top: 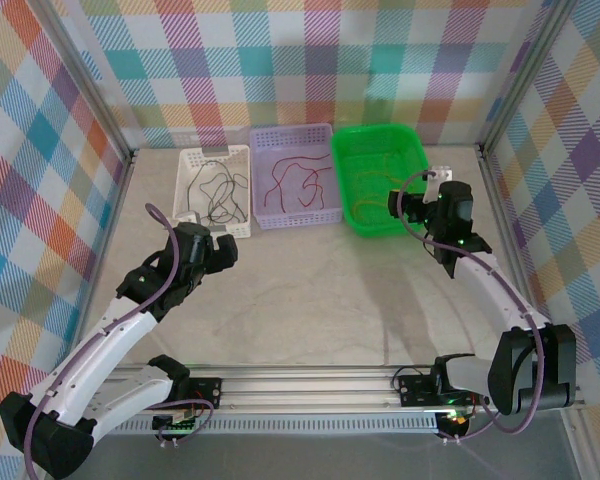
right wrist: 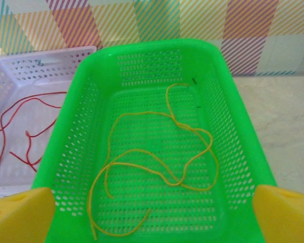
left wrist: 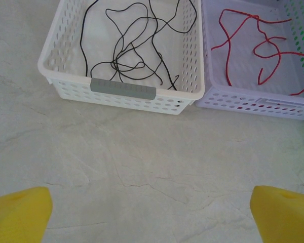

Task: Untangle the cables

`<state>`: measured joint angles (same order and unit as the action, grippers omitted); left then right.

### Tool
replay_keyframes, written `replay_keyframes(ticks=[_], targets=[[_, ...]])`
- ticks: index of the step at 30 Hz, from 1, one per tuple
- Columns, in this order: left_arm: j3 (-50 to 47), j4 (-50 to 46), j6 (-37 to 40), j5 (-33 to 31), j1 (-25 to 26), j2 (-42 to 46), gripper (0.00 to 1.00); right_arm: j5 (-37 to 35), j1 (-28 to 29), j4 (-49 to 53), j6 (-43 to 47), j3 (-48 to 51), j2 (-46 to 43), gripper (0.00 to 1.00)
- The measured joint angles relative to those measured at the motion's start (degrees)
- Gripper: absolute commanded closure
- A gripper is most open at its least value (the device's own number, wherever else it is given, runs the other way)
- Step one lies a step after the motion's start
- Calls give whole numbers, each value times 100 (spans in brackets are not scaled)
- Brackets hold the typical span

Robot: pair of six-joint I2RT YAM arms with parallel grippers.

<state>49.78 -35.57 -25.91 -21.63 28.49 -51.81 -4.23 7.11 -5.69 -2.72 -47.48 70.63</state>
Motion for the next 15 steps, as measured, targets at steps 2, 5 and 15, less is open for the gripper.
replay_keyframes(ticks=[2, 5, 15], targets=[[-13, -4, 0, -13, 0, 11, 0, -66, -4, -153, 144, 55, 0, 0], [-15, -2, -2, -33, 17, 20, 0, -129, -44, -501, 289, 310, -15, 0], [-15, -2, 0, -57, 70, 20, 0, -221, -345, -1108, 531, 787, 299, 0]])
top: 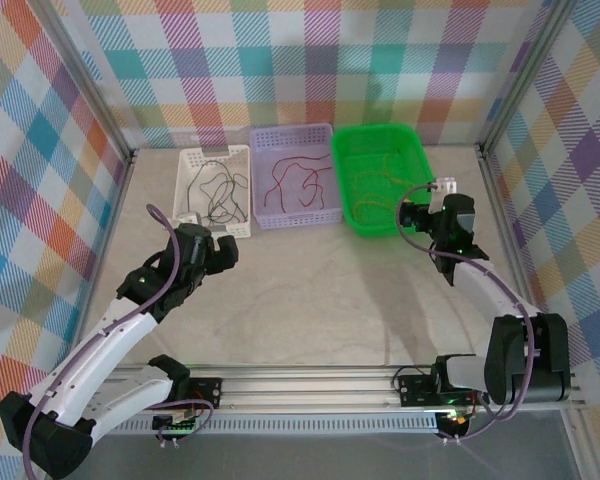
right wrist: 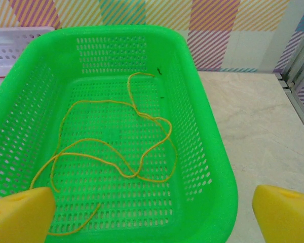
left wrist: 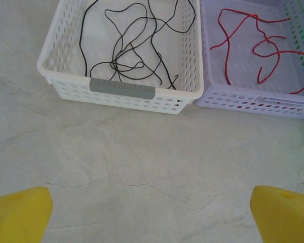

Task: Untangle the cables

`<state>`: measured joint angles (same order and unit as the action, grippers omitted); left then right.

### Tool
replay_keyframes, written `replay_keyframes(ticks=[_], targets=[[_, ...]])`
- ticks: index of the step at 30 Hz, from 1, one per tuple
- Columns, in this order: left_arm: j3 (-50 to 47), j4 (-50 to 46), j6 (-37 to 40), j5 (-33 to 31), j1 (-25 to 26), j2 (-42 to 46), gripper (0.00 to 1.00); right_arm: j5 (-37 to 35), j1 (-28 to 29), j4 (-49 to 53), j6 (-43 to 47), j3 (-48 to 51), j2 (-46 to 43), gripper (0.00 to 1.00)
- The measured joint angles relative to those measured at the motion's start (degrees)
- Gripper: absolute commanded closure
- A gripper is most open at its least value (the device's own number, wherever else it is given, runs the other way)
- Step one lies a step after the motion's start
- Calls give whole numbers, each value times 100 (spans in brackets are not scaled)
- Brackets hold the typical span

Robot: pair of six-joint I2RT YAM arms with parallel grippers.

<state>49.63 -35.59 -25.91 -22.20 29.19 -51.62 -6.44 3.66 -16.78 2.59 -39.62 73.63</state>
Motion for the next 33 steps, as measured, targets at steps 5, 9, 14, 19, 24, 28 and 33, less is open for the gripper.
replay_keyframes(ticks=[5, 9, 14, 19, 24, 28, 33], targets=[[0, 0, 0, -2, 0, 0, 0, 127, -24, -210, -44, 205, 413, 0], [0, 0, -4, -7, 0, 0, 0, 295, -28, -247, -57, 396, 660, 0], [0, 0, -24, -4, 2, -2, 0, 376, -35, -356, -57, 391, 734, 0], [0, 0, -39, -7, 4, -2, 0, 459, -63, -557, -57, 404, 837, 0], [0, 0, -66, -7, 4, -2, 0, 503, -114, -1478, -52, 758, 992, 0], [0, -2, -109, -2, 4, -15, 0, 566, -186, -1884, -61, 815, 1145, 0], [0, -9, -153, -9, 4, -20, 0, 702, -293, -2140, -125, 907, 1185, 0]])
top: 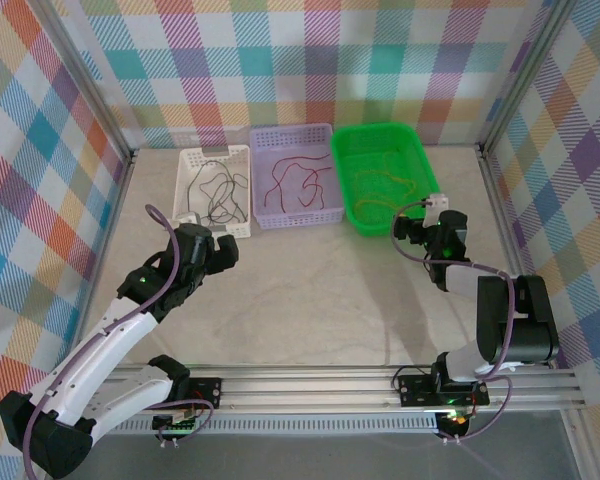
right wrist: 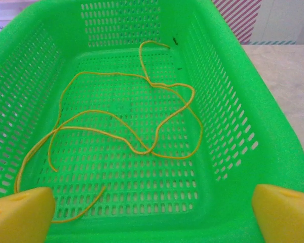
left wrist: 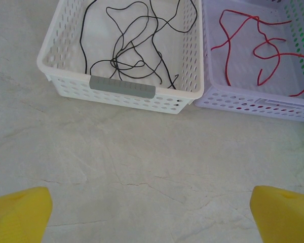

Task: Untangle the cables

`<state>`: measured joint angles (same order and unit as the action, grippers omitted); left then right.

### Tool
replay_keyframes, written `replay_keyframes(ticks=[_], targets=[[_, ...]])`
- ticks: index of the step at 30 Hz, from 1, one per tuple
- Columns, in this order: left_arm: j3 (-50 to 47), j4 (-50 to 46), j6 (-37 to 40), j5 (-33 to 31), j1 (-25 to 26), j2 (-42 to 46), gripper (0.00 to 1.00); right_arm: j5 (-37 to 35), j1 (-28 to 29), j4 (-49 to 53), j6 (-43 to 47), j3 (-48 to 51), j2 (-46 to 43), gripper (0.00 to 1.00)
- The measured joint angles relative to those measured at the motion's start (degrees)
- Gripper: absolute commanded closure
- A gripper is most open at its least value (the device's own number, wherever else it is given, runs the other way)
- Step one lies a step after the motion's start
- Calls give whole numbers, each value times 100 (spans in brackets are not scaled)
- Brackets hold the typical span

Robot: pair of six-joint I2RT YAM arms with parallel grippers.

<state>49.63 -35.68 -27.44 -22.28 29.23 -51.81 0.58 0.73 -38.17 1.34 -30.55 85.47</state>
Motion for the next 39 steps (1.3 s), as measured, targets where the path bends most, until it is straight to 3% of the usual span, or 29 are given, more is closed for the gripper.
replay_keyframes(ticks=[6, 13, 20, 26, 31, 39], targets=[[-2, -13, -39, -492, 2, -24, 0, -122, -9, -1246, -72, 669, 101, 0], [-343, 76, 28, -1226, 9, -219, 0, -256, -9, -1368, -195, 697, 120, 0], [-1038, 551, 568, -1867, 37, -234, 0, -291, -9, -1368, -258, 699, 122, 0], [-1408, 922, 914, -2404, 37, 212, 0, -293, -9, -1368, -262, 699, 122, 0], [-1749, 1569, 1373, -2426, -81, 433, 0, -289, -9, -1366, -260, 699, 122, 0], [-2037, 2275, 1878, -2063, -774, 199, 0, -101, -42, -1344, -236, 697, 122, 0]])
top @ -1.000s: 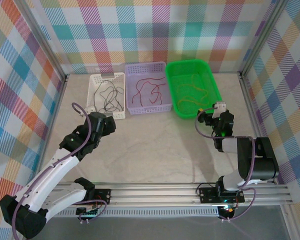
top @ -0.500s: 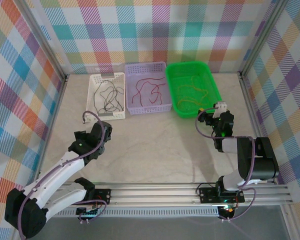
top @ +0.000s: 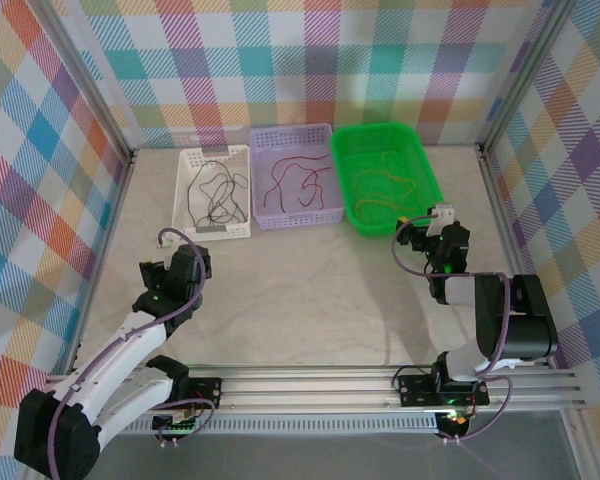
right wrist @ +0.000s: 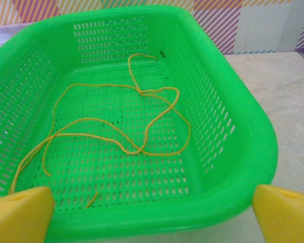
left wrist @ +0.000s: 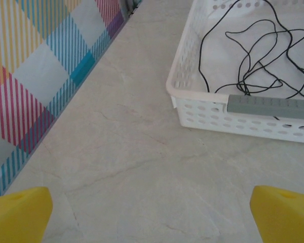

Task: Untangle the cables

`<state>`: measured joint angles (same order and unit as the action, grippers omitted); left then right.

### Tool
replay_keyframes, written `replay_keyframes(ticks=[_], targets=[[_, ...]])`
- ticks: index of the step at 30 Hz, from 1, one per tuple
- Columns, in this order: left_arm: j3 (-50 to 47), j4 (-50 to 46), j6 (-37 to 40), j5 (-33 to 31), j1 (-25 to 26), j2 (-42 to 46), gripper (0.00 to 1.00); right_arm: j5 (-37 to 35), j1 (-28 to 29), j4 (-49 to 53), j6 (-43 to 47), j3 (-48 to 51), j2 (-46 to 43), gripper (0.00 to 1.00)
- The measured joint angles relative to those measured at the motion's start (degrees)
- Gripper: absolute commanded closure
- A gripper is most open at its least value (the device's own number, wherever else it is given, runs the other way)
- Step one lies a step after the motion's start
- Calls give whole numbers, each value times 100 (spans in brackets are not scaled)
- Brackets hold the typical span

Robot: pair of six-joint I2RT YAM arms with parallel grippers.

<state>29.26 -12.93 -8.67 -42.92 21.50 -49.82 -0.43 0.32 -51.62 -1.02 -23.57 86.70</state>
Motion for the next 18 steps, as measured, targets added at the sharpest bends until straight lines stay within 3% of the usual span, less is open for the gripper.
replay_keyframes(ticks=[18], targets=[[-487, 3556, 824, 1163, -826, -2328, 0, 4, 0, 2, 0, 0, 0, 0]])
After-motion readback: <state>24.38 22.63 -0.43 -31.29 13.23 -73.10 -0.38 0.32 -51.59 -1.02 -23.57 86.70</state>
